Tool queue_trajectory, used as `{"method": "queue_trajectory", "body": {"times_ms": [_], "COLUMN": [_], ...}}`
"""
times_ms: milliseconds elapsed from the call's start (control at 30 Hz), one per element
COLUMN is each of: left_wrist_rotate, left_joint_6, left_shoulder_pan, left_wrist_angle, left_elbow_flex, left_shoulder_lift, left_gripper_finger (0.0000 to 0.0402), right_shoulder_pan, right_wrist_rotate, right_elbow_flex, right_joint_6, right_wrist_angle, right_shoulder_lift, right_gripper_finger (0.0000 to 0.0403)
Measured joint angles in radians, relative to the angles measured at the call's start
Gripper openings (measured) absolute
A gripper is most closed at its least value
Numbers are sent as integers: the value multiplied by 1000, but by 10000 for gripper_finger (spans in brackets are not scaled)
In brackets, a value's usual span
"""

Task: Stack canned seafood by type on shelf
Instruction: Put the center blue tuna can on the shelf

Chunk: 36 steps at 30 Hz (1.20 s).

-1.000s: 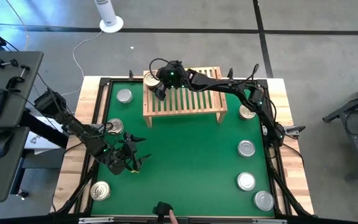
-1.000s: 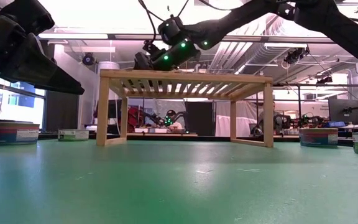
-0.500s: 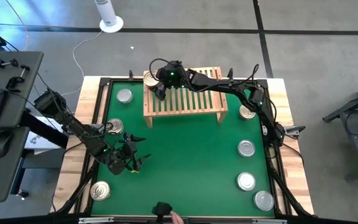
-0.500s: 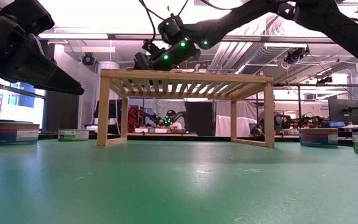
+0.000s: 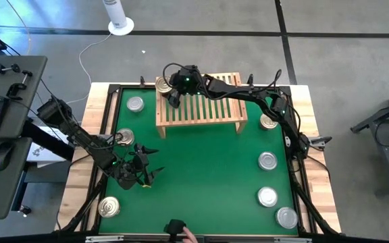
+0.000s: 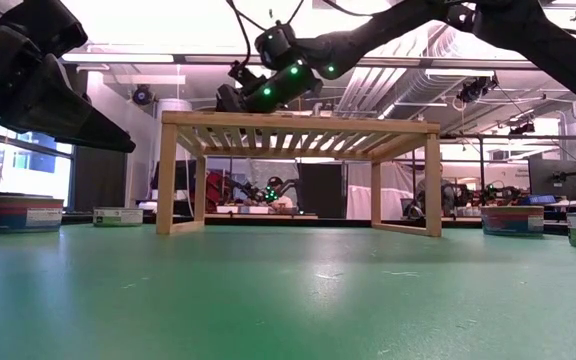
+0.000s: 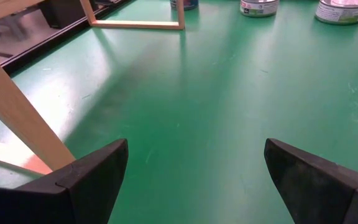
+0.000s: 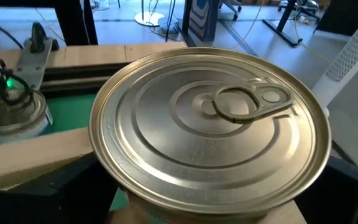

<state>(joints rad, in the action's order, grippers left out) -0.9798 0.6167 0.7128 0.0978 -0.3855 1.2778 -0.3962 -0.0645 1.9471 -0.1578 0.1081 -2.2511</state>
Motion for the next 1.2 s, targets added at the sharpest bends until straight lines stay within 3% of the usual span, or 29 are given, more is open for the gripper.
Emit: {"method": "queue_trajectory", "body": {"times_ms": [533,900,1200], "left_wrist_rotate": [0,0,0], "left_joint_6": [0,0,0], "left_shoulder_pan": [0,0,0], "left_wrist_angle": [-3,-3,-3], "left_elbow_flex": [0,0,0], "left_shoulder_lift": [0,0,0], "left_gripper_finger": [365,365,365], "right_shoulder_pan": [4,-24,-22], "right_wrist_rotate": [4,-130,-88], "right_elbow_flex": [2,2,3], "right_joint_6": [93,150,107], "right_wrist_angle": [35,63,74], "right_shoulder_lift": [2,4,4], "right_gripper_finger": [400,400,400]}}
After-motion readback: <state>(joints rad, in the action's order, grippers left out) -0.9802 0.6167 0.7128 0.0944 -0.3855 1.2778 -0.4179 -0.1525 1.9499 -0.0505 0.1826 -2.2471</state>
